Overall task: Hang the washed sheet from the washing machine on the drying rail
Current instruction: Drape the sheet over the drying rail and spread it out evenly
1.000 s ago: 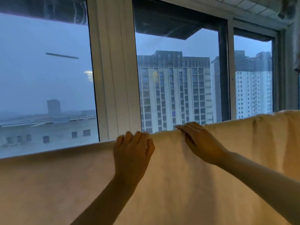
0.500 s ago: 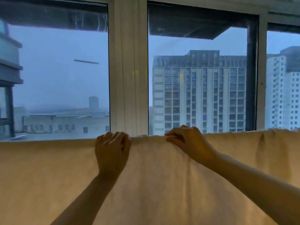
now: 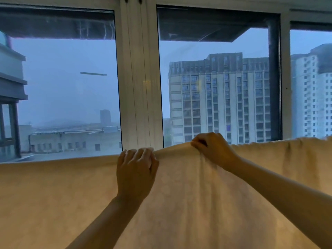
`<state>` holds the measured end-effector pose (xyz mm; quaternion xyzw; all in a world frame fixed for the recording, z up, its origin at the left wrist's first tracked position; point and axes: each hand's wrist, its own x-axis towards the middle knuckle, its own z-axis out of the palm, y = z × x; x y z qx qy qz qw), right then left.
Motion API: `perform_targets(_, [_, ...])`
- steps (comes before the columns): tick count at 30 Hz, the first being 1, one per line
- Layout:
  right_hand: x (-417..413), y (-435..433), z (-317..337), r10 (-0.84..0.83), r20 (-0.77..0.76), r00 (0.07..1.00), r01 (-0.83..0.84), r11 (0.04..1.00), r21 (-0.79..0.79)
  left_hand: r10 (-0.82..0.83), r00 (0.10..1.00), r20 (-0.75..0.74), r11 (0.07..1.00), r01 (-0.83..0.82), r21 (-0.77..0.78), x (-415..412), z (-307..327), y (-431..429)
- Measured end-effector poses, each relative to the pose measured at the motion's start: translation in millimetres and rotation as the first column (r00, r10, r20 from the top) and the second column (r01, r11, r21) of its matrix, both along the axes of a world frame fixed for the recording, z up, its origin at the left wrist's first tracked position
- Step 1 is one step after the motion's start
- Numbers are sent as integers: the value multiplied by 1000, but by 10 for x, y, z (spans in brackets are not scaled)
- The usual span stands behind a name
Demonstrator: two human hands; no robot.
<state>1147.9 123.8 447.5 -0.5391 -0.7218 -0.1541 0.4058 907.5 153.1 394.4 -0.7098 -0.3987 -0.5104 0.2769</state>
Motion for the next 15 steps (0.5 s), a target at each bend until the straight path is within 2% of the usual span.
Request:
perform_targets(5, [32, 19, 16, 16, -1, 1000, -16, 1000, -23, -58, 992, -109, 997, 53, -53, 313, 51, -74])
perform_targets(13, [262, -92, -54, -49, 41, 998, 49, 999, 5, 77, 977, -197, 991, -97, -97, 707, 26, -108])
perform_targets(15, [361, -151, -70, -28, 4, 1000, 28, 1000, 2, 104, 970, -222, 988, -127, -92, 719, -9, -87])
